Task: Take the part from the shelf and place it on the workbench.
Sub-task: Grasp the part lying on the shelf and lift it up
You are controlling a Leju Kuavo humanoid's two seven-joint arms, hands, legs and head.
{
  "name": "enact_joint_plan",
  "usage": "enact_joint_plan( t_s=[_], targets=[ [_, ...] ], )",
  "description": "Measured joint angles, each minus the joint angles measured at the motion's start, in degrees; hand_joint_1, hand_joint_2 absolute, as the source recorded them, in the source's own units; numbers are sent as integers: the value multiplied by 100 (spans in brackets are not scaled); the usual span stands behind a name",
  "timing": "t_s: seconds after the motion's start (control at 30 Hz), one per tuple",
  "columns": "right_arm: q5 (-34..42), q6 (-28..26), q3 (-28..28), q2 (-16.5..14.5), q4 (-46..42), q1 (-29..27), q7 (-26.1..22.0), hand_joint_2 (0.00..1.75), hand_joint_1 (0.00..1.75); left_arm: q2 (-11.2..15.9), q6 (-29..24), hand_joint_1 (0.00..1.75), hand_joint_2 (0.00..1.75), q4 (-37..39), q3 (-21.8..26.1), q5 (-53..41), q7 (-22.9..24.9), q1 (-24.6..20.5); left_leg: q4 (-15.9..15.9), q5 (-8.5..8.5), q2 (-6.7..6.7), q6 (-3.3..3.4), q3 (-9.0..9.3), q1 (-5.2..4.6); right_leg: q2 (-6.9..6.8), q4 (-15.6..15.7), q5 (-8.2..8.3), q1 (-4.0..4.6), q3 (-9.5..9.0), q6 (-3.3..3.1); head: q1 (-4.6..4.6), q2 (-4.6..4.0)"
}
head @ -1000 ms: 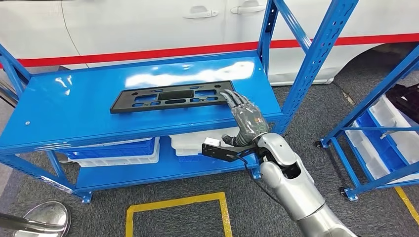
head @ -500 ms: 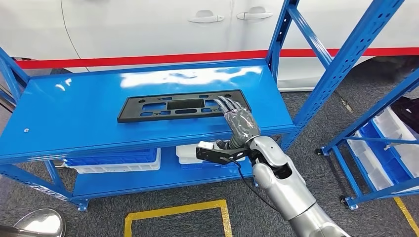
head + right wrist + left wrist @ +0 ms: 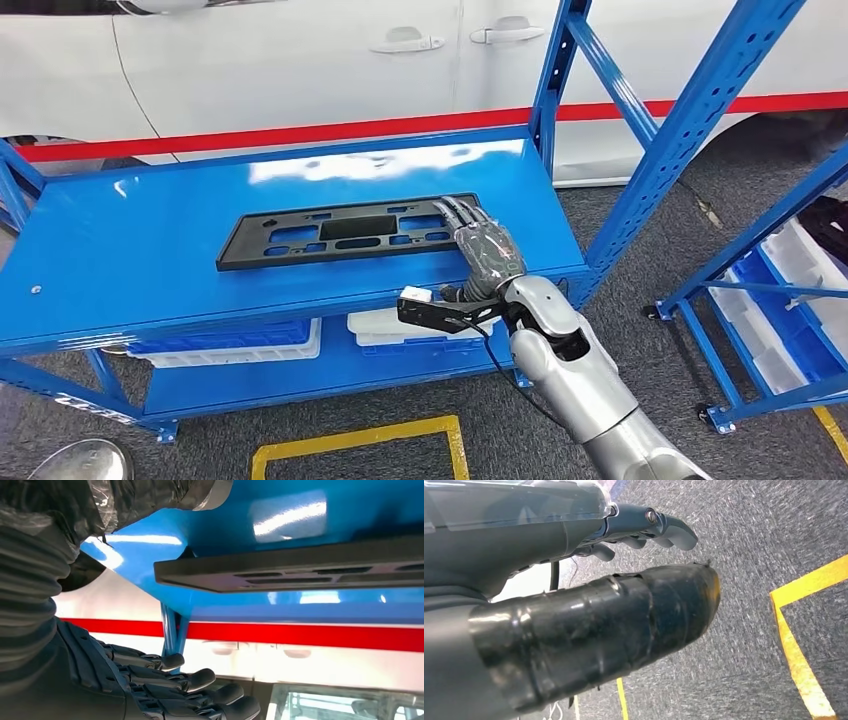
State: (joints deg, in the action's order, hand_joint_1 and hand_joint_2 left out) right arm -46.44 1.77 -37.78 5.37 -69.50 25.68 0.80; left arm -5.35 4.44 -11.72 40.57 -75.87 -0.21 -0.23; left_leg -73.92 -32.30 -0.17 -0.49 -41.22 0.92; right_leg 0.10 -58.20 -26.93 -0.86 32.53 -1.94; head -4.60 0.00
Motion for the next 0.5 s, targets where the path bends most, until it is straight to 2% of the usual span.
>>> enact_joint_plan(
  t_s=[0.03,0.1,0.13,0.17,0.2,0.3,0.33,0.37,0.43,0.47,0.5],
  targets=[
    [-21,-3,-1,-14,40,1,2,175,0,1,0,0,0,0,-1,-7,-2,4,122,175,1,-16,8,19,6,-11,-37,-8,-38,11,0,0],
    [-66,-15,-1,-55,126,13,6,175,0,2,0,0,0,1,-1,-25,-9,9,797,626,1,-36,260,52,20,-45,-130,-27,-117,58,-2,0],
    [-86,-23,-2,-74,170,27,9,175,0,2,0,0,0,3,-1,-32,-14,8,1128,750,-3,-32,403,48,25,-73,-177,-25,-137,96,5,0],
    [-102,-33,-3,-92,215,41,13,175,0,2,1,0,0,5,-1,-36,-20,1,1334,795,-9,-13,496,39,29,-88,-209,-20,-143,135,11,0],
    [-118,-44,-6,-106,261,52,15,175,0,2,1,0,0,7,-2,-37,-25,-5,1417,764,-16,12,536,27,29,-94,-229,-8,-140,169,16,0],
    [-177,-93,-16,-146,393,80,16,175,0,0,2,0,0,9,-3,-39,-37,-16,1472,712,-20,116,577,23,25,-105,-279,-5,-150,246,22,0],
    [-199,-110,-19,-158,436,96,20,175,0,-2,2,0,0,9,-3,-40,-39,-12,1493,699,-17,153,608,30,20,-221,-347,-11,-104,269,21,0],
    [-222,-126,-22,-167,483,116,29,175,0,-3,2,0,0,9,-3,-40,-43,-10,1510,686,-12,189,641,38,16,-455,-456,-13,11,288,21,0],
    [-260,-147,-36,-175,605,143,62,175,0,-4,3,0,0,9,-3,-41,-49,-12,1518,648,-8,244,683,33,8,-1216,-727,-8,446,302,20,0],
    [-270,-152,-43,-181,670,142,76,175,0,-4,4,0,0,9,-3,-41,-51,-16,1518,627,-12,260,702,26,8,-1561,-799,-7,677,303,20,0],
    [-274,-155,-47,-187,733,134,85,175,0,-4,4,0,0,9,-3,-41,-52,-20,1518,602,-20,268,730,20,8,-1738,-762,-6,835,296,20,0]
  ],
)
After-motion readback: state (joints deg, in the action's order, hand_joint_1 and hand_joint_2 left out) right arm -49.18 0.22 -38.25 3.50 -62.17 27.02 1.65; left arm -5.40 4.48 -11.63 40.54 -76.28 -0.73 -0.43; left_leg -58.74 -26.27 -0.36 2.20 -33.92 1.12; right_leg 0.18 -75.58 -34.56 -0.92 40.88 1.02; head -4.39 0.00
